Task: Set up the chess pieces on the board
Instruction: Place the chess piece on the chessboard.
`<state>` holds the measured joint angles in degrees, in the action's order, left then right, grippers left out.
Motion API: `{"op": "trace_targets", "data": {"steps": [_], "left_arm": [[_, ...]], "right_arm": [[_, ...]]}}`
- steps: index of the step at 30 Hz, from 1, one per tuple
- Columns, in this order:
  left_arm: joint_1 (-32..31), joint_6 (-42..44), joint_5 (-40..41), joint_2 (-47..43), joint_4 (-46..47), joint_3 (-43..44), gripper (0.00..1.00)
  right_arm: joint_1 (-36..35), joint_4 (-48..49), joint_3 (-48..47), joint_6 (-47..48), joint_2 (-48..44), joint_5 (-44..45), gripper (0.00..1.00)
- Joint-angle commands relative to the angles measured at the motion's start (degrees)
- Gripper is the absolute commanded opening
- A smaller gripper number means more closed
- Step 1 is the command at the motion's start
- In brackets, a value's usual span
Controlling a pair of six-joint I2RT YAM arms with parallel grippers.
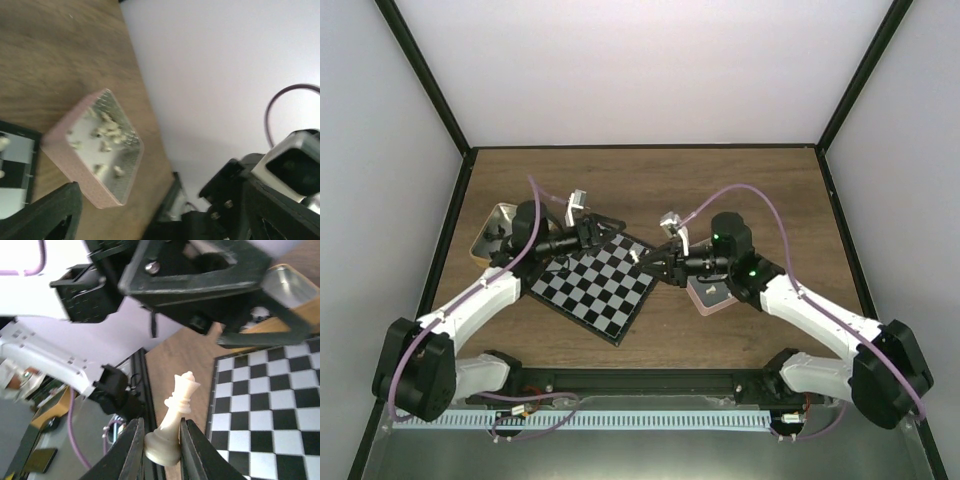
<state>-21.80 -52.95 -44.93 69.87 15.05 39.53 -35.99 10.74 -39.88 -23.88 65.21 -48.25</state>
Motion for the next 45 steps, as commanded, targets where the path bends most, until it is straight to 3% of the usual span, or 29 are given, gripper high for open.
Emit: {"op": "trace_targets", "data": {"steps": [1, 5, 12, 21, 26, 33, 45], "left_arm": [[-0.77, -8.89, -7.32, -0.42, 7.16, 0.17, 0.84], [-1.37, -9.78, -10.18, -2.45, 5.08, -0.50, 0.65], [-1.90, -4.26, -12.27, -8.32, -4.88, -1.79, 0.43], [-2.02, 4.98, -14.12, -8.19, -17.79, -1.76, 0.46], [-2.19, 3.51, -18.51, -7.84, -14.44, -2.83, 0.43], [-2.35, 3.29, -21.73, -8.47, -14.61, -2.87, 0.31], [-2.54, 3.79, -21.12, -5.27, -16.22, -2.54, 0.29]], "right_arm": [[-3.26, -1.33, -4.67, 7.36, 2.24, -6.49, 0.13], [-4.37, -2.18, -6.16, 9.54, 4.53, -6.17, 0.14], [-4.44, -5.98, -8.74, 13.79, 7.94, -5.16, 0.13], [-5.32, -5.79, -8.00, 17.07, 7.89, -4.85, 0.13], [-5.34, -7.33, -8.98, 18.22, 9.26, -4.01, 0.13], [-5.32, -8.54, -8.68, 20.64, 9.42, -4.96, 0.13], [-5.41, -9.49, -9.01, 22.15, 11.22, -6.98, 0.13]]}}
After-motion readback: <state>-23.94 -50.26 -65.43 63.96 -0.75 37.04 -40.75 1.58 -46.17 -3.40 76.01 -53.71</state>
